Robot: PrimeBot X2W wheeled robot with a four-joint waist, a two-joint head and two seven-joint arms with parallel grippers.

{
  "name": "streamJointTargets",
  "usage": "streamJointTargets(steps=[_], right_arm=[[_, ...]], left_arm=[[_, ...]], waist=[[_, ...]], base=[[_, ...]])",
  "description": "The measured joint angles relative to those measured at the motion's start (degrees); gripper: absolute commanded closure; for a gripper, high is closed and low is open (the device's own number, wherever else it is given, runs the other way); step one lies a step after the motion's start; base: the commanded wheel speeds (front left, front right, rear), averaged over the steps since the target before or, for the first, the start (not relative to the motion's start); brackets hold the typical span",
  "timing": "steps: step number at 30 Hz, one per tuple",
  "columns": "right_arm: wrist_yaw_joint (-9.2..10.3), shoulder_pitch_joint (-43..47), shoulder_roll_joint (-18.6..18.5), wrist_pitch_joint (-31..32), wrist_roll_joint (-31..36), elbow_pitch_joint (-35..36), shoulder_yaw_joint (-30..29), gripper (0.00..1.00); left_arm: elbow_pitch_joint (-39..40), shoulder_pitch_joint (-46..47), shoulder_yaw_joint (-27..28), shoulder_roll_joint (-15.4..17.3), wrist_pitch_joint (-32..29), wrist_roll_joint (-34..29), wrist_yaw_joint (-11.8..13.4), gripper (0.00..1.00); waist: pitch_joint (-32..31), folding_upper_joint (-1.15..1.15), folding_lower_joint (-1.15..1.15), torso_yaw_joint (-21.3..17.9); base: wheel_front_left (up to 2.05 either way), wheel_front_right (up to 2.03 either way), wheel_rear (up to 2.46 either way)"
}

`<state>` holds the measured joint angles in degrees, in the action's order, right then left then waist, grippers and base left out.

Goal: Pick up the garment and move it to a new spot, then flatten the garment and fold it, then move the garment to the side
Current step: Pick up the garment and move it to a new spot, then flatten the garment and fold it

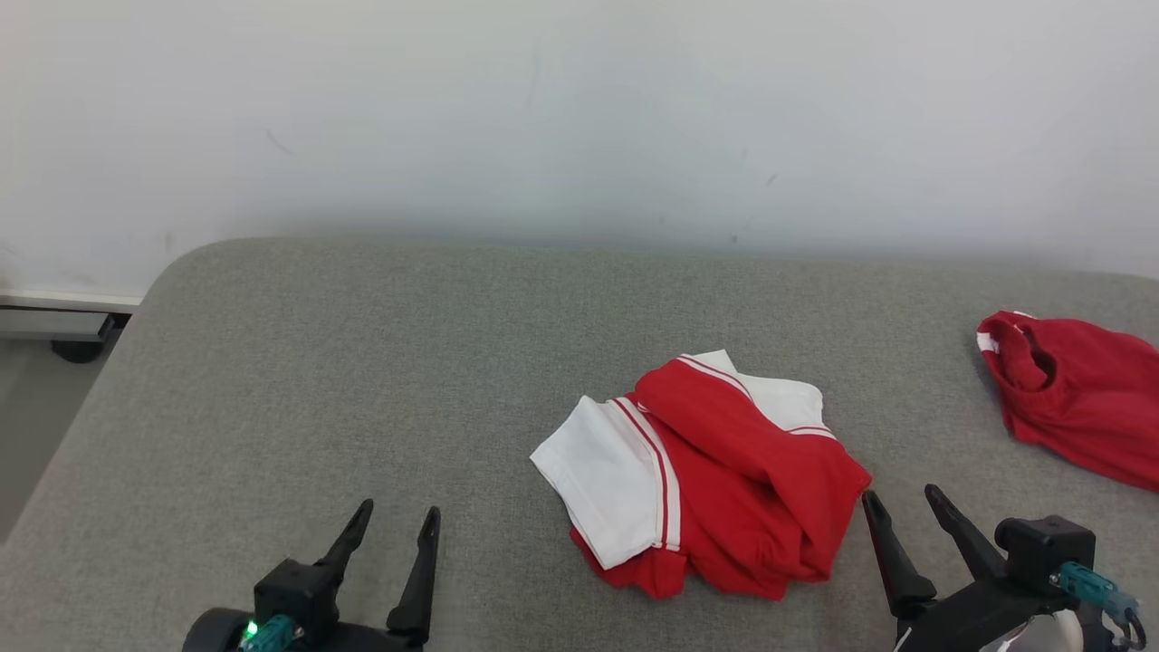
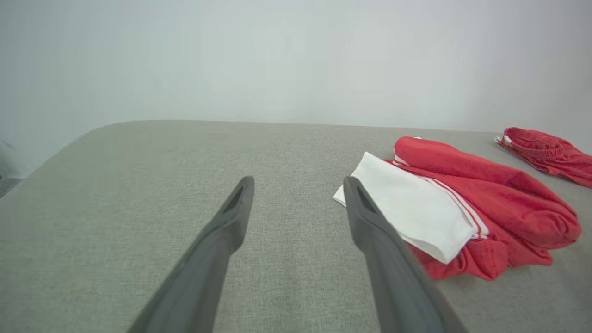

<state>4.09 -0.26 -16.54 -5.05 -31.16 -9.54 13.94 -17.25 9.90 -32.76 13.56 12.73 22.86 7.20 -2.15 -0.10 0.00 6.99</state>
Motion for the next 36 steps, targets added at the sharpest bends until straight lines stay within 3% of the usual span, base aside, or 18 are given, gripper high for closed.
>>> streamJointTargets(steps=[11,20,33,34,35,36], right_arm=[[0.16,-0.16,0.04,1.30,0.02,0.75,1.42,0.00],[-3.10,-10.36,0.18,7.95,2.05,-0.27,7.57,0.00],[-4.13,-19.45,-1.53,19.97,5.58,-16.27,11.36,0.00],[-4.13,-19.45,-1.49,20.39,5.58,-17.46,11.32,0.29],[-4.19,-19.53,-1.46,20.90,5.57,-18.59,11.38,0.29],[-4.20,-19.62,-1.38,21.25,5.57,-19.46,11.41,0.63]], left_arm=[[5.55,-5.92,9.44,-3.76,0.44,-7.65,-0.01,0.00],[9.12,-7.08,10.55,-6.22,0.36,-11.16,0.00,0.00],[12.04,-6.98,9.42,-7.86,-2.14,-12.51,0.00,0.00],[12.24,-6.97,9.23,-7.97,-2.22,-12.71,0.00,0.00],[12.37,-6.97,9.14,-8.02,-2.63,-12.79,0.00,0.00],[12.47,-6.98,9.00,-8.09,-2.71,-12.82,0.00,0.00]], waist=[[0.67,0.00,0.00,2.06],[1.42,0.00,0.01,2.61],[2.53,0.00,0.00,5.96],[2.63,0.00,0.01,6.30],[2.72,0.00,0.01,6.63],[2.82,0.00,0.01,6.96]], base=[[0.00,0.00,0.00],[0.00,0.00,0.00],[0.00,0.00,0.00],[0.00,0.00,0.00],[0.00,0.00,0.00],[0.00,0.00,0.00]])
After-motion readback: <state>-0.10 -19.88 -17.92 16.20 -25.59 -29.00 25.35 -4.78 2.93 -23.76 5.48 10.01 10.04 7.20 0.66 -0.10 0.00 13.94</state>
